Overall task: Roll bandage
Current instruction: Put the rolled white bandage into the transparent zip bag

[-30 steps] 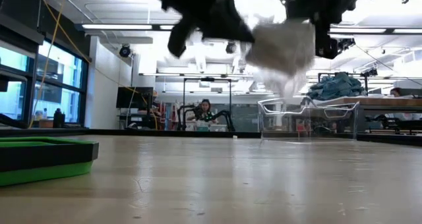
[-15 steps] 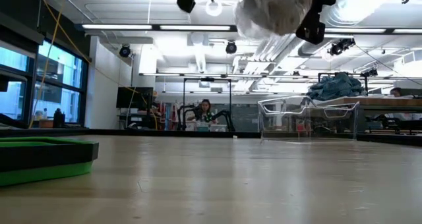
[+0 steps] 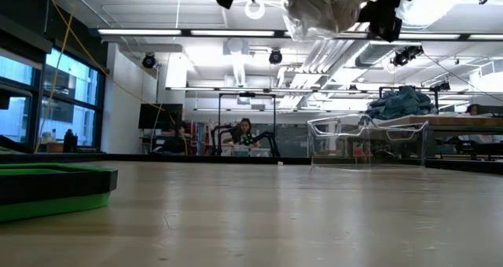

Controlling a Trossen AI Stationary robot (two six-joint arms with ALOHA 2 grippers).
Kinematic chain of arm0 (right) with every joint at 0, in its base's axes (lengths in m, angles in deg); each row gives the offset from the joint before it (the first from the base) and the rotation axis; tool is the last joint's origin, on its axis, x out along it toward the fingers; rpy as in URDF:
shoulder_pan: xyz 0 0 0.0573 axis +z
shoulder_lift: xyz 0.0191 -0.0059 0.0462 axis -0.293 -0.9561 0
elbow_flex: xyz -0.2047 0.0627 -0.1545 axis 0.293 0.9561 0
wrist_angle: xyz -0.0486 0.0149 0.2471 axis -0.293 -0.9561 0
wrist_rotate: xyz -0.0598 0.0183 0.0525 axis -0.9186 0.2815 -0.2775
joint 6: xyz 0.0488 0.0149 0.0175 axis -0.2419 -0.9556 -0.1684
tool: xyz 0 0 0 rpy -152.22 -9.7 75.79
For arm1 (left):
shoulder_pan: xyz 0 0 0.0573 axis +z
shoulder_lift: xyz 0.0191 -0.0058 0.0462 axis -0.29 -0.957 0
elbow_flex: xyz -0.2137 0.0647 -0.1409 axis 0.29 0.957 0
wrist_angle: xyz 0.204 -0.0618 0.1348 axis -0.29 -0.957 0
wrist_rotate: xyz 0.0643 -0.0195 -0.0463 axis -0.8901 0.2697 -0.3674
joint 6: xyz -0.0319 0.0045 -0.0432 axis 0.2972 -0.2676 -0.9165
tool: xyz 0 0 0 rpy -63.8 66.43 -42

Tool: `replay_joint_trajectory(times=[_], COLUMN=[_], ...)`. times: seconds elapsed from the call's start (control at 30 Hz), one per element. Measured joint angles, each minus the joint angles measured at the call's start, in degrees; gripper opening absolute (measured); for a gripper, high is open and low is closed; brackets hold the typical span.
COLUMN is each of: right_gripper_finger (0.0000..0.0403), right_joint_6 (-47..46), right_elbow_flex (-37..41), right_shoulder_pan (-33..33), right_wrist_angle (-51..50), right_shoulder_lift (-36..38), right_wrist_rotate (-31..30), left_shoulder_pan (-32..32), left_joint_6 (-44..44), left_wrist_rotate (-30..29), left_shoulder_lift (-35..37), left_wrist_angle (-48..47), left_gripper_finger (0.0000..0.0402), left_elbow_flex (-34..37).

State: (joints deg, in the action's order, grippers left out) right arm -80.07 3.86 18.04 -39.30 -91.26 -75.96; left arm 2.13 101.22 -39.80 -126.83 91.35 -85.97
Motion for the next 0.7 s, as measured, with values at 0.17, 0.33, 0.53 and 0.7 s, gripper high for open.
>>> replay_joint_trajectory(times=[0.17, 0.33, 0.53, 0.7], right_gripper_finger=[0.0209, 0.0209, 0.0209, 0.0208], right_joint_6=[-0.09, 0.20, 1.06, -0.34], right_elbow_flex=[0.00, 0.00, 0.04, 0.04], right_shoulder_pan=[-0.22, -0.22, -0.22, -0.22], right_wrist_angle=[-2.28, -0.39, 3.25, 6.38], right_shoulder_lift=[0.42, -1.76, -5.06, -5.39], right_wrist_rotate=[-0.79, -0.32, 2.28, 3.88], left_shoulder_pan=[0.14, 0.50, 0.76, 1.27], left_joint_6=[0.91, 1.19, 1.97, 2.00], left_wrist_rotate=[1.21, 2.40, 2.44, 2.76], left_shoulder_lift=[-0.07, -0.07, -0.09, -0.07], left_wrist_angle=[1.91, 2.44, 2.80, 2.63], left_gripper_finger=[0.0000, 0.0000, 0.0000, 0.0000], left_elbow_flex=[0.01, -0.46, -1.46, -1.51])
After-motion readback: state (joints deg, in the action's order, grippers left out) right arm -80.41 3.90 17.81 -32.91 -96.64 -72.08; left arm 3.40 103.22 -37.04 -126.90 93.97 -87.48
